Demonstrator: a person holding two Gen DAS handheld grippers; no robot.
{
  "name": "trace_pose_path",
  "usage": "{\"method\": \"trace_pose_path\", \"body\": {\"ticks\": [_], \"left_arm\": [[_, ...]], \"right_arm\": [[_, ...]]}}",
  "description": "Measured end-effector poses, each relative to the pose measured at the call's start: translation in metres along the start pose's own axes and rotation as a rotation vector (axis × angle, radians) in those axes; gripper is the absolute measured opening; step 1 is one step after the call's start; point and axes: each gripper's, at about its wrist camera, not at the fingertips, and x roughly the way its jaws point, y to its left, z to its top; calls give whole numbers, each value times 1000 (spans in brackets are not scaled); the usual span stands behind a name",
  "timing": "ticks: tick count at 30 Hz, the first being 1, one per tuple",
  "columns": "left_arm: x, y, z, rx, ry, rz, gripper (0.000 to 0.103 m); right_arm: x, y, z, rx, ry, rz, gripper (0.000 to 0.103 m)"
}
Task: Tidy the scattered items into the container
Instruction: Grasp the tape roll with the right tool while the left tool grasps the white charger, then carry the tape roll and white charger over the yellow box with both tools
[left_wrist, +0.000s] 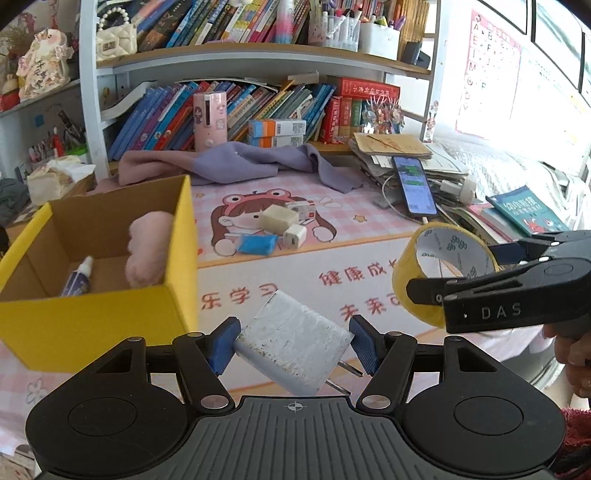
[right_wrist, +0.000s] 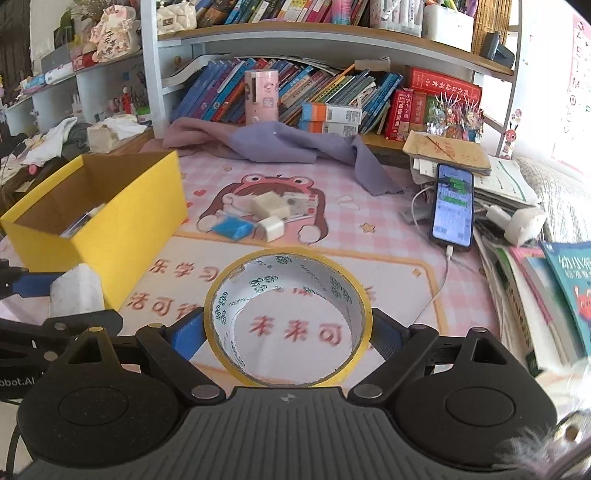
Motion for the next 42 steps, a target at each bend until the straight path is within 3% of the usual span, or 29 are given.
{"method": "trace_pose_path", "body": {"ticks": [9, 24, 42], "left_arm": [[-35, 31, -31, -48, 8, 30, 65], [-77, 90, -69, -202, 0, 150, 65], [-100, 136, -75, -297, -42, 281, 65]], "right_arm": [[-14, 58, -19, -54, 21, 34, 90], [-11, 140, -24, -200, 67, 163, 90], [4, 199, -1, -352, 24, 279, 90]]}}
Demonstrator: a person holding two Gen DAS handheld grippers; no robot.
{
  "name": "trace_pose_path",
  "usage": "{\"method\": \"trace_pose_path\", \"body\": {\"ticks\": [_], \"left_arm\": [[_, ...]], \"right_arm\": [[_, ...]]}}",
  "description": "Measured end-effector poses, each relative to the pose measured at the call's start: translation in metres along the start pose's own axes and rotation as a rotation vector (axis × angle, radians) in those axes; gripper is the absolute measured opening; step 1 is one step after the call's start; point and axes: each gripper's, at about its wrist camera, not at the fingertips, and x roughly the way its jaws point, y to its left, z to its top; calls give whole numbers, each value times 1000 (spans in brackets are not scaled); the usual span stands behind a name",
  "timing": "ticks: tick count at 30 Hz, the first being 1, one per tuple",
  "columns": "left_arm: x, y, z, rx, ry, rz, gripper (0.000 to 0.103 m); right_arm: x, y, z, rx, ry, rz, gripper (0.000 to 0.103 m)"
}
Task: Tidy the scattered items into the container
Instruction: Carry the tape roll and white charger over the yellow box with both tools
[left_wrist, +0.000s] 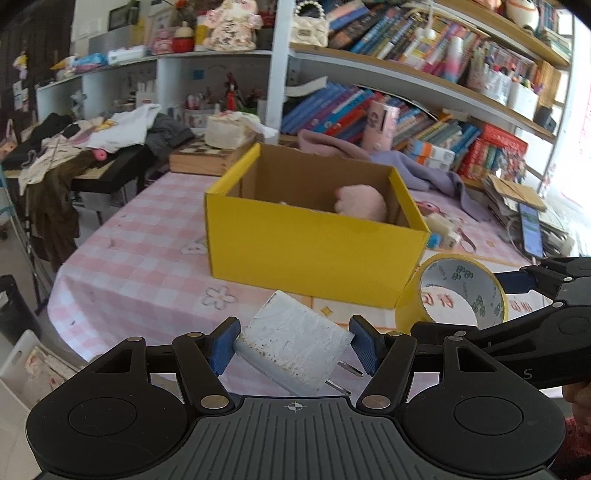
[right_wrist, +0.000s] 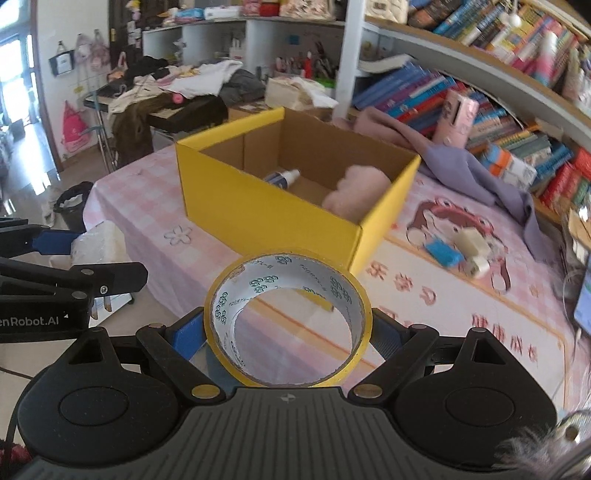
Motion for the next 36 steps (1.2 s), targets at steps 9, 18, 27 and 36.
{"method": "trace_pose_path", "body": {"ticks": [9, 18, 27, 36], "left_arm": [[4, 0, 40, -2, -93, 27, 65], [31, -13, 91, 43, -167, 49, 65], [89, -14, 134, 72, -127, 30, 65], [168, -15, 164, 185, 42, 17, 65]], "right_arm": [[1, -14, 36, -64, -137, -3, 90], [22, -41, 84, -127, -238, 20, 90], [75, -60, 113, -228, -203, 41, 90], [147, -61, 140, -433, -108, 57, 90]]}}
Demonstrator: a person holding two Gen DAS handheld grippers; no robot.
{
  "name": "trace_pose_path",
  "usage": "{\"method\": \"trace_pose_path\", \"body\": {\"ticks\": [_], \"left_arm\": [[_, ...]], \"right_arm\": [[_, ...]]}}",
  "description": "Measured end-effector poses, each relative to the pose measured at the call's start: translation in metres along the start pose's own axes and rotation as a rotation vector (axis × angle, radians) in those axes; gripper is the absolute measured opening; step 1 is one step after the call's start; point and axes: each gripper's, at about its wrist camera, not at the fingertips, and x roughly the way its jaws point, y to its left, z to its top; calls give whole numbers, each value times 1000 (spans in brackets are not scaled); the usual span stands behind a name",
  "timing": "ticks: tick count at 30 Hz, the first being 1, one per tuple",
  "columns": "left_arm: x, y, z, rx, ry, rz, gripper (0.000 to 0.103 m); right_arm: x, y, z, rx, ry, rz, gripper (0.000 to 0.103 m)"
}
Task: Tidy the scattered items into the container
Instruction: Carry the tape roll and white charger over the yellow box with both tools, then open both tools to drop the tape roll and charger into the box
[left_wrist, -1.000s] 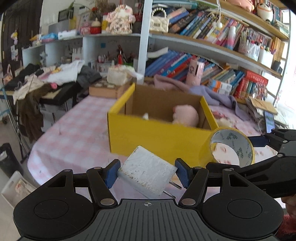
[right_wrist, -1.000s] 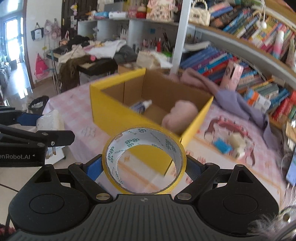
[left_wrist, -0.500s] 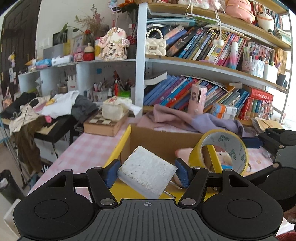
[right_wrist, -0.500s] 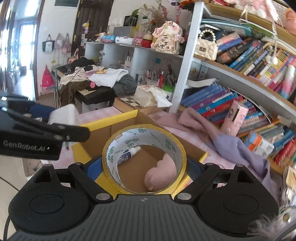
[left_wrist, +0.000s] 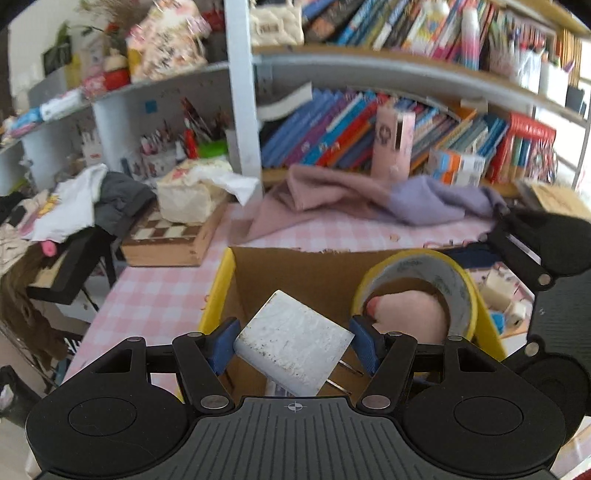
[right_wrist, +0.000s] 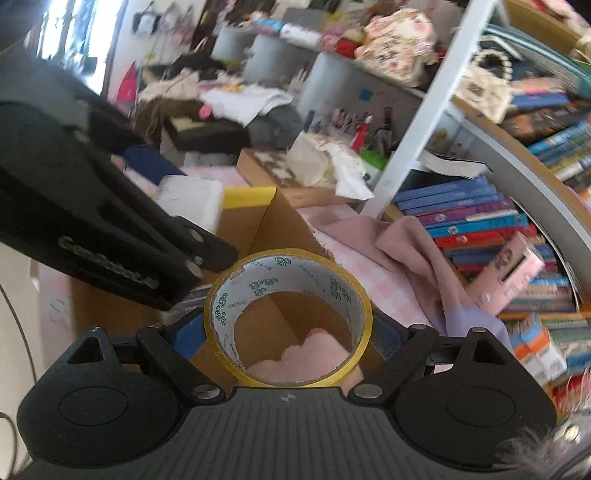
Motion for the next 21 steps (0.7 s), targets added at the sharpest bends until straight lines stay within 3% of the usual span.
{"method": "trace_pose_path", "body": {"ticks": [11, 21], "left_arm": [[77, -2, 11, 64, 183, -22, 65], [101, -7, 14, 112, 287, -44, 66]], "right_arm": [[71, 7, 7, -279, 179, 91, 91], [85, 1, 4, -274, 216, 120, 92]]}}
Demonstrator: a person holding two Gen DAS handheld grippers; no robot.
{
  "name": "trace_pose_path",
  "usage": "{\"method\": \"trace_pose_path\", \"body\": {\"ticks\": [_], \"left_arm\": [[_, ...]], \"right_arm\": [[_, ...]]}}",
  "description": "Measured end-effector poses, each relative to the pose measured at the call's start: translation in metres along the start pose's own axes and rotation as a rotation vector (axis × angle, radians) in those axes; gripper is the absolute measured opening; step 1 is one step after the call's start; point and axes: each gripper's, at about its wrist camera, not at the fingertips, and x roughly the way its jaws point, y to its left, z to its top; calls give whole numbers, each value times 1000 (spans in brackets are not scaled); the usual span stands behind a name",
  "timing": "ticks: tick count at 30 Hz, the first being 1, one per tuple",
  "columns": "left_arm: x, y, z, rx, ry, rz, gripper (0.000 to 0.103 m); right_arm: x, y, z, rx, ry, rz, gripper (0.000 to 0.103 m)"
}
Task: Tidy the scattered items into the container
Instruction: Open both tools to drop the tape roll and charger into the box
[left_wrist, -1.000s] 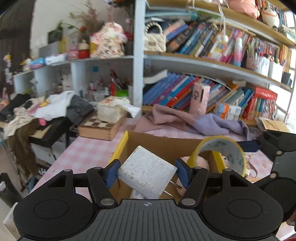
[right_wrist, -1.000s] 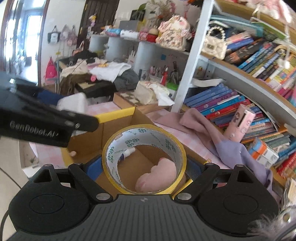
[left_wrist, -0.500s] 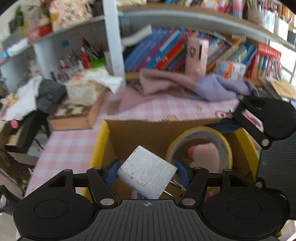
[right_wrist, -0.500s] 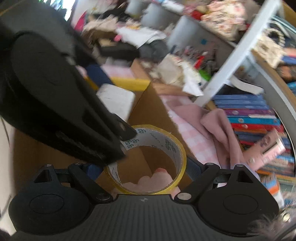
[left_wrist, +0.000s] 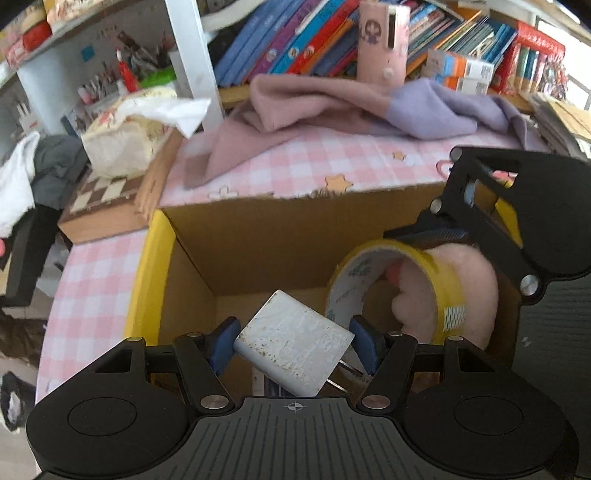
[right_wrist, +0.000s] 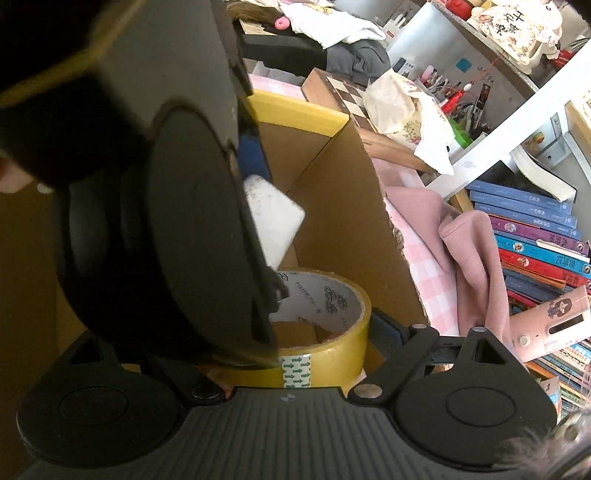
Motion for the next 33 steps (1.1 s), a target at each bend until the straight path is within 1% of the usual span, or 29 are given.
{"method": "trace_pose_path", "body": {"ticks": [2, 4, 6, 7, 9, 10, 14, 16, 19, 20, 24, 27, 29, 33], "left_arm": [[0, 0, -1, 2, 7, -11, 67], [-1, -1, -1, 8, -2, -16, 67], [-1, -2, -1, 20, -6, 3, 68], [-2, -3, -1, 24, -11, 8, 69], [-6, -5, -1, 33, -26, 30, 77], [-9, -5, -1, 35, -37, 50, 84], [-29, -5, -4, 43, -88, 69, 86], [-42, -4, -6, 30, -122, 78, 86], [-64, -1, -10, -3, -178, 64, 89], [-70, 0, -12, -11, -196, 62, 92], [-98, 0, -18, -40, -268, 57, 93], [-117, 0, -25, -63, -314, 58, 93], [-128, -3, -30, -66, -341, 63, 93], [-151, -11, -45, -67, -384, 69, 93]], "right_arm": [[-1, 0, 0, 1, -1, 4, 92], [-1, 0, -2, 1, 2, 12, 93], [-2, -1, -3, 11, -2, 13, 94], [-3, -2, -4, 16, -9, 9, 95], [-8, -3, -5, 27, -26, -7, 99], [-11, -3, -6, 31, -35, -12, 99], [-31, -6, -7, 61, -80, -30, 99], [-44, -10, -8, 88, -108, -38, 99], [-66, -13, -9, 125, -153, -52, 99], [-73, -13, -9, 132, -167, -62, 99], [-102, -15, -12, 169, -215, -126, 98], [-120, -11, -14, 193, -243, -196, 98], [-136, -2, -22, 192, -258, -243, 98], [-149, 4, -27, 217, -280, -296, 98]]}}
